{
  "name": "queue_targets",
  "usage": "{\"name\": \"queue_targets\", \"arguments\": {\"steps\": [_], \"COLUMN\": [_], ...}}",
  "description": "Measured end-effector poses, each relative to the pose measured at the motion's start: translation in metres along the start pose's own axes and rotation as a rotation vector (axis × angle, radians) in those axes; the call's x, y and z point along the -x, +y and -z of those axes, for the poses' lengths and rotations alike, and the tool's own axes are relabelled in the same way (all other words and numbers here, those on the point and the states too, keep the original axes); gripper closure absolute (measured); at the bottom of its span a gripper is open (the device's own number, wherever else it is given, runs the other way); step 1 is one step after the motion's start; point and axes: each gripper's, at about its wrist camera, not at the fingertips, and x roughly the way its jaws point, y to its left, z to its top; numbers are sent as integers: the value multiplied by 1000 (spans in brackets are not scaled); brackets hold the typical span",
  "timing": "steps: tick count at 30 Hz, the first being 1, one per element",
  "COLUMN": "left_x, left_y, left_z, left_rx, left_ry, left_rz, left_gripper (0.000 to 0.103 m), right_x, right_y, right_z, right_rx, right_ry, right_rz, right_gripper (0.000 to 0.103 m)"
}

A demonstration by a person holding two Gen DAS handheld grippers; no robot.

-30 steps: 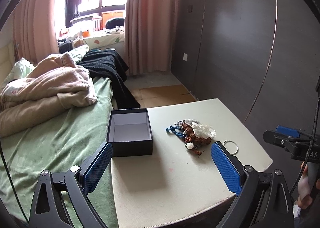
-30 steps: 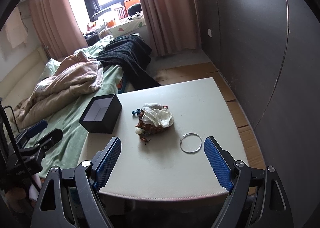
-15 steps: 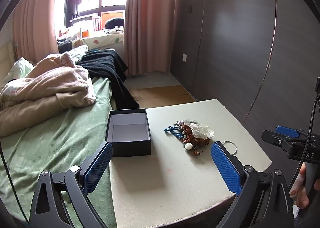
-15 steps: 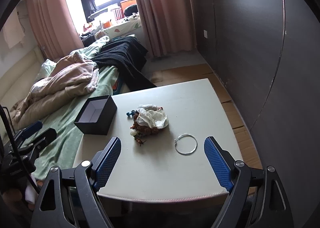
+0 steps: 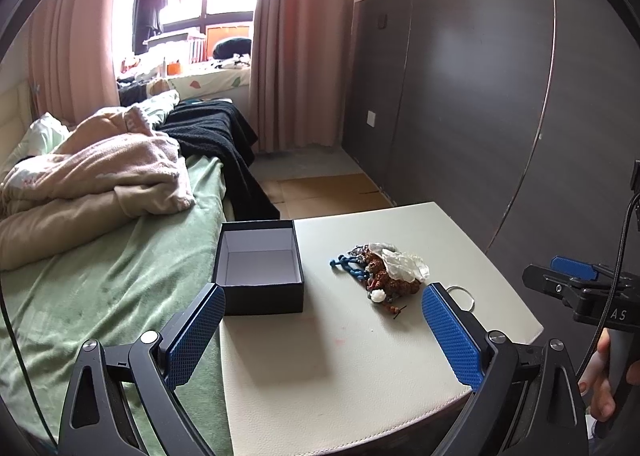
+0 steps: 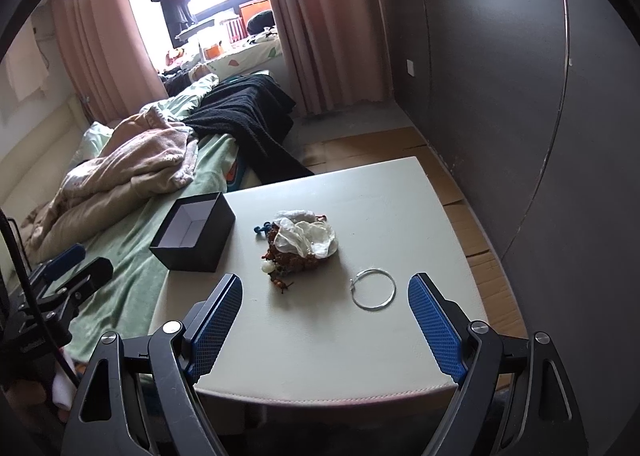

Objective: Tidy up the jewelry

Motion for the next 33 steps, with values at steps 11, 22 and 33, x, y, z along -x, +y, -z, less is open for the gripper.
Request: {"name": "queue_targets", "arguments": {"steps": [11,22,33], "left_x": [0,-11,-50], "left_y": [1,5,-5], "left_z": [0,-7,-18], "left_rx": [3,42,112], "left_ry": [-4,0,52], "left_rz": [-1,10,46], "left_gripper": [4,4,13], "right_x": [-4,-5,-20], "right_y": [4,4,-39], "right_z": [1,-2,-19], "right_rx": [13,20,-146], "right_ry": [12,13,37], "right_rz": [1,12,-15], "right_gripper": [17,17,18]}}
